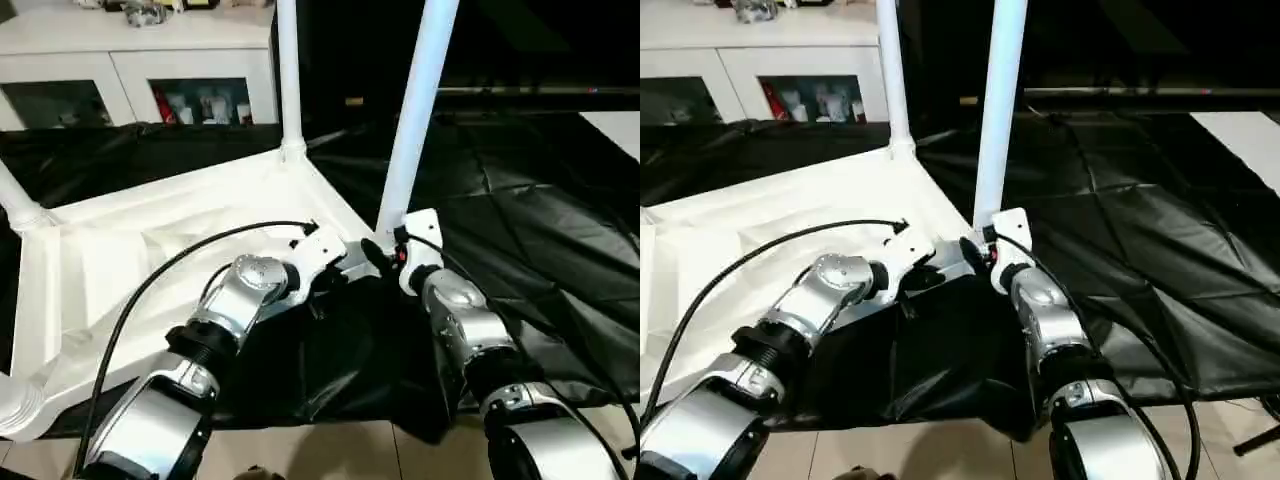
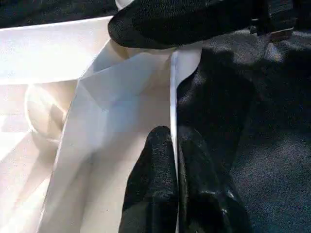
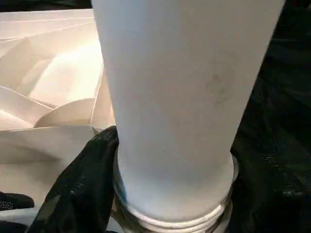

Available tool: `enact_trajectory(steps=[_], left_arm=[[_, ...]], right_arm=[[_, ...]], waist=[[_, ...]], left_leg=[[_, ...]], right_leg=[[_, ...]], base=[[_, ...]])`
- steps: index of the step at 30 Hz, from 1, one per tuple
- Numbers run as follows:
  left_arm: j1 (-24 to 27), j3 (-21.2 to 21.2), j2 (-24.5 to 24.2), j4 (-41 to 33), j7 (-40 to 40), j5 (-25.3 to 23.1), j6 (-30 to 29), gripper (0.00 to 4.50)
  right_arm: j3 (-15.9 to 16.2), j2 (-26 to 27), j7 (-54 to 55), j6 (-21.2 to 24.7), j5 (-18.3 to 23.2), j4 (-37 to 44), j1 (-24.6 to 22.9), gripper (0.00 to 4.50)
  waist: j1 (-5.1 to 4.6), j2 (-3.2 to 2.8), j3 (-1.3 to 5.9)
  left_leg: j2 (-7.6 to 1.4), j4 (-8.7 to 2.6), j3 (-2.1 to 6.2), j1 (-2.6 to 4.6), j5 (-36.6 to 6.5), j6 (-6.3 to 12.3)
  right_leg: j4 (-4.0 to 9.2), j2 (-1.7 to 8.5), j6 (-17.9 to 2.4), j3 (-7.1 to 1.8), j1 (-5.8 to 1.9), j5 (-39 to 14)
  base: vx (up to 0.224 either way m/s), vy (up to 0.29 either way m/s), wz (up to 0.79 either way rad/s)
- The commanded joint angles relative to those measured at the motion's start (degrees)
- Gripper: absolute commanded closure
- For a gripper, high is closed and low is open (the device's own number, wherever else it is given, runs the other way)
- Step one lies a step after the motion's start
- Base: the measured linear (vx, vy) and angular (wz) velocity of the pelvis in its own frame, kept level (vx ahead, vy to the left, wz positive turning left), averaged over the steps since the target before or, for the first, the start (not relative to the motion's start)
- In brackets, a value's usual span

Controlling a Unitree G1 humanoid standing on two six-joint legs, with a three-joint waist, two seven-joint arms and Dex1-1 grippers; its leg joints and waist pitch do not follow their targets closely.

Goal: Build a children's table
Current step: Rotate leg to tighten

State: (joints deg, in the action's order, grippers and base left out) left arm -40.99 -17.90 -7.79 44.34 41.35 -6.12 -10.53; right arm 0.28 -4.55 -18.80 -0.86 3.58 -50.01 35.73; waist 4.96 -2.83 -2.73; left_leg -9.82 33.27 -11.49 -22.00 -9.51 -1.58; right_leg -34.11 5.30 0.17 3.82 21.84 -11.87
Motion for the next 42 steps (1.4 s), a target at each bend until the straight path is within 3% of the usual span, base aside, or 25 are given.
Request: enact_trajectory(steps=[1,3,5,7,11,13,16,19,21,25,26,28,33,38,39,42], left_arm=[[-0.21,0.70,0.67,2.10,-3.30,-0.35,-0.05,4.50],[-0.05,0.63,0.35,2.30,-3.02,-0.57,0.25,4.50],[0.15,0.29,-0.16,2.35,-1.91,-0.86,0.83,4.50],[0.30,0.16,-0.37,2.20,-1.30,-0.89,0.94,4.50],[1.87,-0.03,-1.94,-0.61,3.67,0.38,2.68,4.50],[3.20,0.01,-3.28,-3.03,6.86,1.52,3.81,4.50],[4.36,-0.14,-4.64,-5.41,10.04,2.49,4.38,4.50],[6.33,-0.84,-7.76,-9.82,15.88,3.82,4.38,4.50],[8.00,-1.20,-10.22,-13.77,21.15,5.52,4.14,4.50],[9.72,-1.25,-12.26,-18.03,25.08,6.91,3.25,4.50],[9.91,-1.16,-12.51,-18.60,25.45,7.13,3.04,4.50],[9.98,-1.02,-12.56,-18.76,25.39,7.22,2.98,4.50],[10.37,-0.61,-12.89,-19.75,25.65,7.47,2.44,4.50],[10.75,-0.54,-13.20,-20.91,26.04,7.53,1.53,4.50],[10.73,-0.56,-13.16,-20.82,26.00,7.46,1.58,4.50],[10.81,-0.49,-13.12,-20.63,25.75,7.21,1.72,4.50]], right_arm=[[1.89,1.78,-1.46,0.68,-0.96,-2.60,-1.02,1.75],[1.31,1.54,-3.50,0.16,0.14,-2.34,-0.96,1.75],[0.85,0.90,-6.03,-0.42,1.08,-1.34,-1.09,1.05],[0.61,0.59,-6.96,-0.49,1.46,-0.83,-1.17,1.05],[0.19,-3.41,-14.65,0.92,3.87,4.01,-1.85,0.60],[1.92,-7.15,-22.19,3.19,4.93,8.77,-3.38,0.48],[4.07,-10.43,-27.75,4.32,4.80,12.80,-5.13,0.21],[5.00,-15.13,-34.95,4.97,5.85,18.66,-7.70,0.15],[4.75,-17.31,-37.72,3.50,6.16,20.58,-8.65,0.15],[5.36,-18.59,-40.57,3.12,6.48,22.37,-9.83,0.15],[5.79,-18.78,-41.32,3.51,6.66,23.10,-10.25,0.15],[6.26,-18.89,-41.87,4.20,6.72,23.55,-10.56,0.15],[6.77,-18.46,-42.71,4.26,6.93,23.95,-11.13,0.15],[6.55,-17.17,-43.40,4.52,7.88,24.11,-10.79,0.15],[6.66,-17.11,-43.35,4.43,7.83,23.96,-10.74,0.43],[6.80,-17.06,-43.40,4.27,7.86,23.71,-10.85,0.63]], waist=[[-0.23,0.56,2.87],[-0.15,0.47,2.78],[-0.02,0.70,2.83],[0.09,0.75,2.89],[0.47,1.05,3.07],[0.51,1.54,3.14],[1.19,1.62,3.32],[1.64,1.70,3.64],[1.71,1.61,3.97],[1.76,1.38,4.33],[1.71,1.49,4.21],[1.76,1.44,4.02],[1.67,1.58,3.53],[1.66,1.56,3.75],[1.70,1.55,3.85],[1.78,1.66,3.97]], left_leg=[[-3.59,-5.17,2.60,1.91,-26.24,-2.22],[-3.54,-5.08,2.53,1.97,-26.27,-1.98],[-3.57,-5.03,2.49,1.95,-25.56,-1.40],[-3.60,-4.98,2.35,1.87,-24.51,-0.89],[-3.76,-4.84,2.08,1.45,-20.12,0.85],[-3.67,-4.68,1.99,1.10,-18.22,1.99],[-3.86,-4.30,1.76,0.96,-14.92,3.51],[-3.90,-3.90,1.69,0.54,-10.86,4.73],[-3.77,-3.46,1.54,0.50,-7.78,5.80],[-3.78,-2.55,1.45,-0.01,-3.73,8.45],[-3.79,-2.54,1.40,0.01,-4.02,8.67],[-3.77,-2.59,1.33,0.15,-5.69,8.57],[-3.93,-3.27,1.47,0.49,-11.26,4.92],[-3.83,-3.13,1.47,0.48,-9.96,4.63],[-3.78,-3.01,1.46,0.40,-8.85,4.98],[-3.70,-2.76,1.39,0.38,-7.22,5.95]], right_leg=[[5.55,4.47,-9.11,-2.55,-0.44,-23.08],[5.67,4.53,-9.35,-2.64,-0.39,-23.32],[5.69,4.60,-9.33,-2.68,-0.51,-23.32],[5.61,4.55,-9.59,-2.71,-0.59,-22.34],[5.19,4.58,-10.40,-2.79,-1.09,-18.28],[5.01,4.54,-10.75,-2.66,-1.45,-17.73],[4.64,4.40,-10.88,-2.63,-1.50,-15.94],[3.85,4.31,-11.61,-2.57,-1.69,-11.72],[3.15,4.05,-13.18,-2.45,-1.61,-6.71],[1.69,3.64,-15.77,-2.34,-1.22,2.09],[1.77,3.57,-15.91,-2.29,-1.11,2.03],[2.03,3.61,-15.81,-2.31,-1.08,-0.32],[3.05,3.97,-13.89,-2.57,-1.02,-10.08],[2.74,3.91,-13.86,-2.62,-1.12,-7.76],[2.56,3.89,-14.11,-2.59,-1.18,-6.34],[2.25,3.81,-14.63,-2.50,-1.21,-4.01]], base=[[0.000,0.000,0.00],[0.000,0.000,0.00],[0.000,0.000,0.00],[0.000,0.000,0.00],[0.000,0.000,0.00],[0.000,0.000,0.00],[0.000,0.000,0.00],[0.017,-0.007,-0.01],[0.000,0.000,0.00],[0.000,0.000,0.00],[0.000,0.000,0.00],[0.000,0.000,0.00],[0.000,0.000,0.00],[0.000,0.000,0.00],[0.000,0.000,0.00],[0.000,0.000,0.00]])
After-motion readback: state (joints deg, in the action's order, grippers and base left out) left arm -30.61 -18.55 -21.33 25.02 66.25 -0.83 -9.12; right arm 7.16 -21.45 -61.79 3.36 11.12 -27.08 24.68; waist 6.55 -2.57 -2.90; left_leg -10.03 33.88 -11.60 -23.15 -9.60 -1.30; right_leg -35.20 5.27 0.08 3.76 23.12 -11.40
